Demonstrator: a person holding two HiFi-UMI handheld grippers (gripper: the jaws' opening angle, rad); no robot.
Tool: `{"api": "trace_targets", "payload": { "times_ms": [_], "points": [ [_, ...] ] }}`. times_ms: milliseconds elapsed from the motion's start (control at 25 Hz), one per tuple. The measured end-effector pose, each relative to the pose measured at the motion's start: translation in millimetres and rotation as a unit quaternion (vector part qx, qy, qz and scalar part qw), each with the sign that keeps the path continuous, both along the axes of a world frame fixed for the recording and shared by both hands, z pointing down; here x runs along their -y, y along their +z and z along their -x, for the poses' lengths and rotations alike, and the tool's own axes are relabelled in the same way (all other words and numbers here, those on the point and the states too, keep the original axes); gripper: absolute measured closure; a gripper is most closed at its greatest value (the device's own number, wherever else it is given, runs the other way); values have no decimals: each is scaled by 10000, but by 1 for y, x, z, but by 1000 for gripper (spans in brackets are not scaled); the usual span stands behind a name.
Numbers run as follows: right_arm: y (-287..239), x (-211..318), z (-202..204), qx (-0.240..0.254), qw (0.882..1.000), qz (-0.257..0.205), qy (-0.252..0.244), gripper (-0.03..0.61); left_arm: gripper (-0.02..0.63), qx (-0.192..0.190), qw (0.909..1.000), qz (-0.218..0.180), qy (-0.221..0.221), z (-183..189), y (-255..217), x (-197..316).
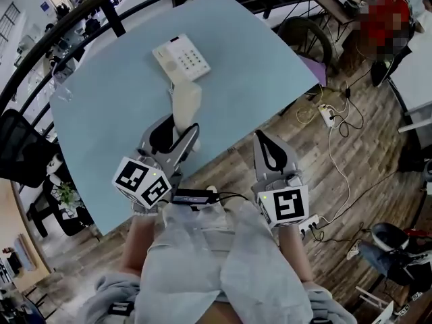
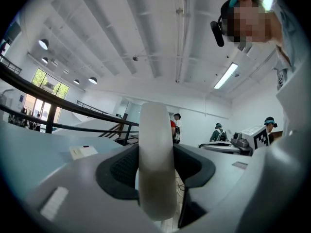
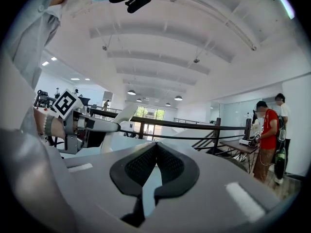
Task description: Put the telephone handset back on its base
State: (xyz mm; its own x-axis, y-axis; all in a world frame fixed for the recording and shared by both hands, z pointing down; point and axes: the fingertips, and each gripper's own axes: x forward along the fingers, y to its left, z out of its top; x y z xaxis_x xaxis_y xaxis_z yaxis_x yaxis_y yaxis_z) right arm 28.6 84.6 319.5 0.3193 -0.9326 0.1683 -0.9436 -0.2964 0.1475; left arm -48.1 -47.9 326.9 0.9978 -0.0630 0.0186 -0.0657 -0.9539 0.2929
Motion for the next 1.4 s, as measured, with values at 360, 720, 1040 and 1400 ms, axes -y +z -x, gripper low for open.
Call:
{"api": "trace_targets", "payload": {
  "times_ms": [360, 720, 1040, 1400],
  "points": [
    [1, 17, -1, -171, 9995, 159, -216, 574, 400, -21, 9997, -23, -238, 8, 1, 18],
    [2, 35, -11, -104, 9980, 53, -620, 574, 400, -92, 9980, 15, -618, 6, 1, 29],
    [6, 64, -37, -35, 9948, 20, -1019, 574, 400, 65, 9940, 128, -1080, -6, 4, 49],
    [19, 101, -69, 117, 9888, 271, -1466, 574, 400, 181, 9881, 246, -1509, -27, 13, 77]
  ]
}}
